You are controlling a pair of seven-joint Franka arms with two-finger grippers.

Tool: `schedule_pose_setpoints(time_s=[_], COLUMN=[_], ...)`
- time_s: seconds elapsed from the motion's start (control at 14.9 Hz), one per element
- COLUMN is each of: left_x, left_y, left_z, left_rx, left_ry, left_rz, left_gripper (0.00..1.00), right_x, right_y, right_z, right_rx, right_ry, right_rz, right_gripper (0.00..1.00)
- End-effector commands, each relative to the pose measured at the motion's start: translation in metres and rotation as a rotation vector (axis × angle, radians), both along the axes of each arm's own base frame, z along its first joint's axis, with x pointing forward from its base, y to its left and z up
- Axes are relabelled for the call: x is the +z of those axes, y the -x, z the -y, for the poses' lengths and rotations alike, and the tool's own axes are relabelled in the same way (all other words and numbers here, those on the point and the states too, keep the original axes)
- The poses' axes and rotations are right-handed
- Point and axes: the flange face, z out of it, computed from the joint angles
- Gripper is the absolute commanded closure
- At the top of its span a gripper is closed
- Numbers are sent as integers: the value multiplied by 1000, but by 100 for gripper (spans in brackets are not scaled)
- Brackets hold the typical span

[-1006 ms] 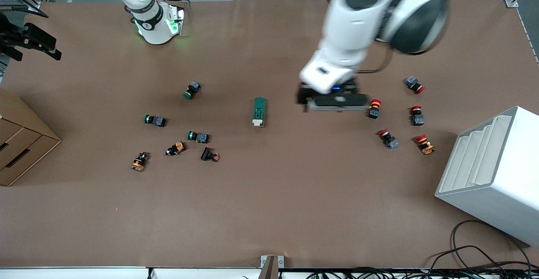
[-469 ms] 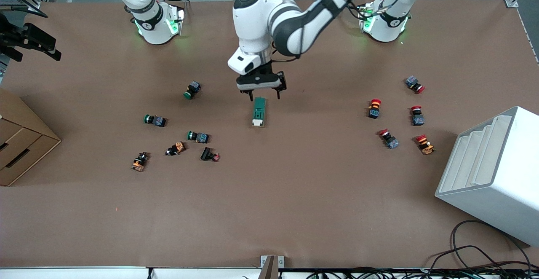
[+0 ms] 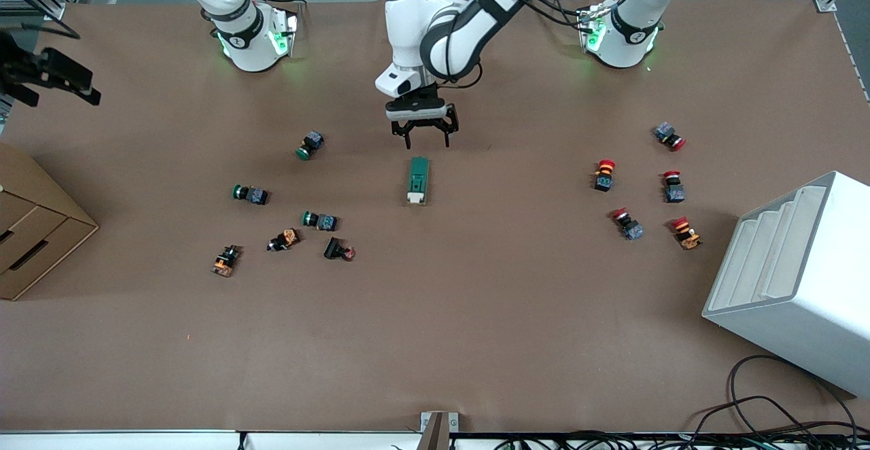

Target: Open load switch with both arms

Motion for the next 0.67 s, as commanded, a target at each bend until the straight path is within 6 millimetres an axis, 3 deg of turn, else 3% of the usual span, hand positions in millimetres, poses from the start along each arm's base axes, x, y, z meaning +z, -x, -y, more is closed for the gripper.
schedule_pose_setpoints(time_s=[0.0,0.2,0.27,0.4,0.6], left_x=[-37,-78,-89,-98,-110], left_y=[25,45,49,52,63], left_z=[5,4,1,1,-1], left_rx=[5,-39,-57,-73,-95], left_ry=[39,66,65,80,40], left_rz=[89,184,201,226,308], left_gripper=[0,2,2,2,2], right_x=[-42,-71,-66,-67,-82], right_y=[-31,-52,-55,-57,-64], right_z=[7,11,11,-3,-49], right_rx=[6,6,4,-2,-219], right_ry=[32,40,45,51,79], right_rz=[-65,-104,-92,-78,-85], right_gripper=[0,0,0,0,0])
